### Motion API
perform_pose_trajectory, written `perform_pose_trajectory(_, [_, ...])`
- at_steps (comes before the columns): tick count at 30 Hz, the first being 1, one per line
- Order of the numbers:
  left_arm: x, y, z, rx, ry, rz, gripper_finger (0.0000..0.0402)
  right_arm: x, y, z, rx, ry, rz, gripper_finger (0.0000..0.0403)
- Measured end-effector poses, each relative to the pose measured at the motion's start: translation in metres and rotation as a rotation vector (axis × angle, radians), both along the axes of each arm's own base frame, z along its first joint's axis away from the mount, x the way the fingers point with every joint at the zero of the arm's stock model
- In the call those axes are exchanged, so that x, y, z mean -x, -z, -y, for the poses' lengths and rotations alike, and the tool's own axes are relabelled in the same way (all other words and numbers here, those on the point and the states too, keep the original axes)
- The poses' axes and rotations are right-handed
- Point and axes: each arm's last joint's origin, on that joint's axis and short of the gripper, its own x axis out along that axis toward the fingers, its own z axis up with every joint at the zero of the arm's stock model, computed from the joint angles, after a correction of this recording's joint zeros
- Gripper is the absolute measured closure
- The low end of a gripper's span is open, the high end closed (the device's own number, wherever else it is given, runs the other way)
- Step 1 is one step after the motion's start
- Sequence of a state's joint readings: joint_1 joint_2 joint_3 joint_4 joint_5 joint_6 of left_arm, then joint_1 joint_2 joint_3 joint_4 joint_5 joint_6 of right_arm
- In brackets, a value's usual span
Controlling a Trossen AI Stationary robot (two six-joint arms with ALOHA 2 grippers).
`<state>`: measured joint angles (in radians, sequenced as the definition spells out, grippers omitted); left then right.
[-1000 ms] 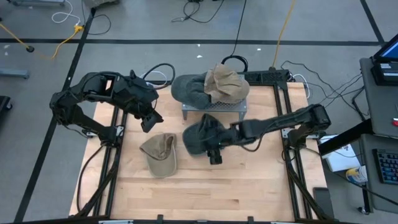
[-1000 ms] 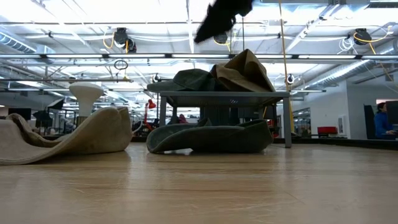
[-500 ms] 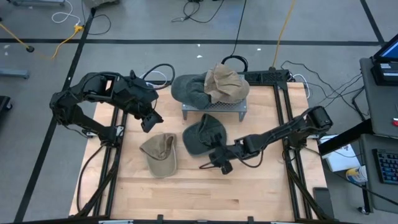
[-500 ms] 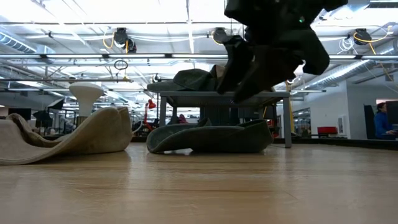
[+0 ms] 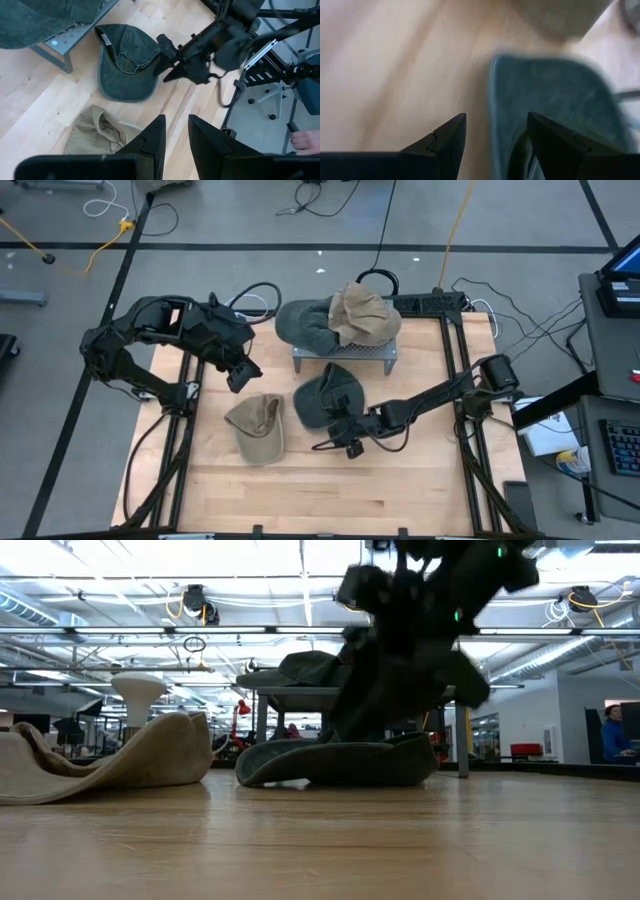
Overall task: Pick & Place hat
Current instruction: Stack the green cap on top of the green cap on the shelf
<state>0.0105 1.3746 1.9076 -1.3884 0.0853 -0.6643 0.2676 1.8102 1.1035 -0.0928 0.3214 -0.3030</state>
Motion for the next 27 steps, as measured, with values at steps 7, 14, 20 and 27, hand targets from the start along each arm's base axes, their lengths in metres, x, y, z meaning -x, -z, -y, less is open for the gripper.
perform_pose_trajectory(7, [0.0,0.0,0.0,0.001,0.001,0.0,0.0316,-0.007,0.024,0.012,0.081,0.024,-0.05,0.0203])
perform_pose_trajectory(14, [0.0,0.0,0.0,0.014,-0.012,-0.003,0.0316,-0.009,0.033,0.017,0.163,0.019,-0.071,0.024])
perform_pose_trajectory(20, [0.001,0.001,0.0,0.002,0.002,-0.017,0.0316,-0.009,0.021,0.01,0.192,-0.04,-0.026,0.0377])
perform_pose_trajectory(27, [0.002,0.001,0.0,-0.093,0.116,-0.011,0.0316,0.014,-0.043,-0.002,-0.005,0.018,0.12,0.0396])
